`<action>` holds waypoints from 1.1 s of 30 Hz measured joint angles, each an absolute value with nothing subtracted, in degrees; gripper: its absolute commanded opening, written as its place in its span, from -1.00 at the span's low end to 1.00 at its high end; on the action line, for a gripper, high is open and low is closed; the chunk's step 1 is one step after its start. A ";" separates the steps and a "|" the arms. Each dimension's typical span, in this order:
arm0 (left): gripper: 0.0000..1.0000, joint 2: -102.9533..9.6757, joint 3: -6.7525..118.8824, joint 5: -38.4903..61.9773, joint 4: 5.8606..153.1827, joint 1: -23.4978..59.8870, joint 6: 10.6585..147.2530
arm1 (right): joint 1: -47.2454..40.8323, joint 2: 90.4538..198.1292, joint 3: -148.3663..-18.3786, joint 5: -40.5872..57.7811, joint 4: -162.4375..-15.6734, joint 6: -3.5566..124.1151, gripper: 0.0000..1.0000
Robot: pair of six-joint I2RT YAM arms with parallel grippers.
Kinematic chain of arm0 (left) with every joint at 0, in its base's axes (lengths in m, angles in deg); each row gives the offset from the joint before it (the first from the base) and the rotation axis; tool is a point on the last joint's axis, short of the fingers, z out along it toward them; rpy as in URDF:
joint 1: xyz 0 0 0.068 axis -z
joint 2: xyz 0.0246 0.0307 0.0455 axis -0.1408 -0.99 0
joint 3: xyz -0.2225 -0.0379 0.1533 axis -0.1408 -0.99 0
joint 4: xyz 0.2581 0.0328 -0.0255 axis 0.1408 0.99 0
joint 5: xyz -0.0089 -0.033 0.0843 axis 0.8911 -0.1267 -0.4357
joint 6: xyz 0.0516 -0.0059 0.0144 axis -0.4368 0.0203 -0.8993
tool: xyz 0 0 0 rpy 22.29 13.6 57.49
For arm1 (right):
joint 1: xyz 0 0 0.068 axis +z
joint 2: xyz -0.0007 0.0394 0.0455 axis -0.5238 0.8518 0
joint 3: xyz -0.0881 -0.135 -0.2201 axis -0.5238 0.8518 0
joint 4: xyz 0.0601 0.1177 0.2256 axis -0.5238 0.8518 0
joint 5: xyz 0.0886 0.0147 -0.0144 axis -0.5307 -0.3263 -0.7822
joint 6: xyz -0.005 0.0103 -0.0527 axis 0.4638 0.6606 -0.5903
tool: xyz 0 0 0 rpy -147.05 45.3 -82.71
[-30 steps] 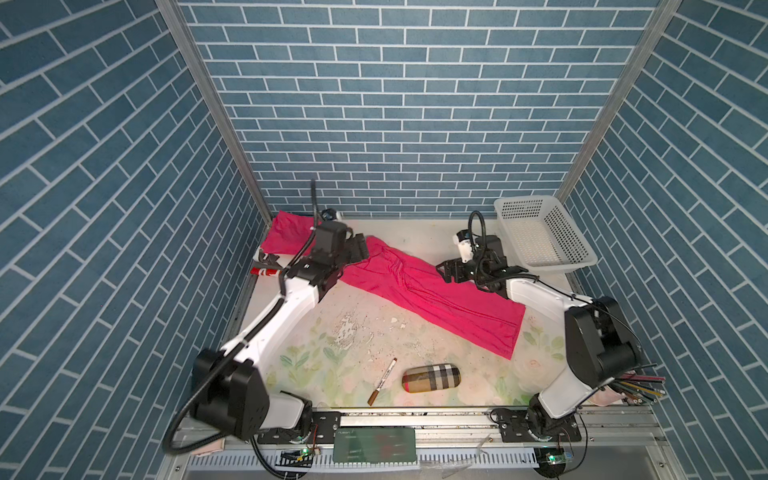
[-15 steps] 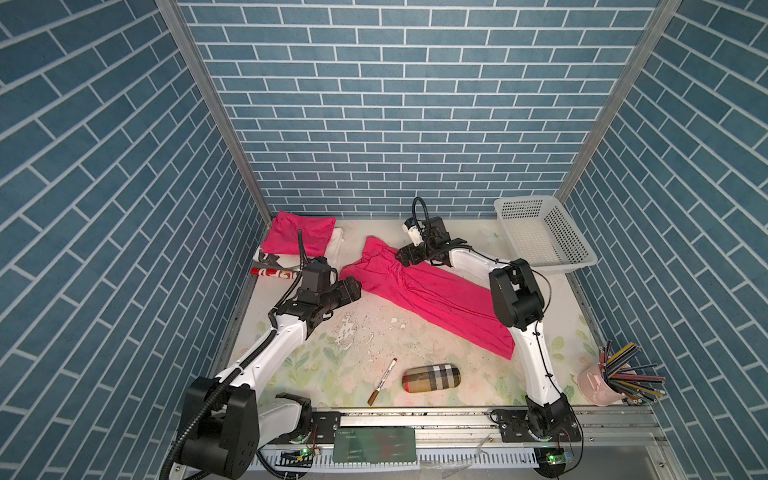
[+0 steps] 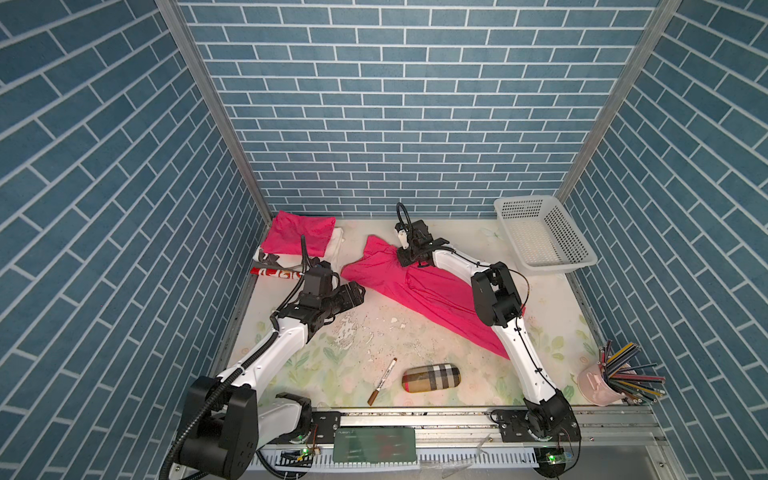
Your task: Fold and stack the t-shirts
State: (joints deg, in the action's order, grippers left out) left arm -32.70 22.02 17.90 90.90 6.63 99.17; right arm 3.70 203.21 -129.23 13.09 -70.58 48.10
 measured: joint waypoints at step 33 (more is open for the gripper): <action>0.73 -64.09 43.29 17.70 84.34 33.51 106.31 | -17.70 162.03 -92.01 13.83 -69.68 60.86 0.85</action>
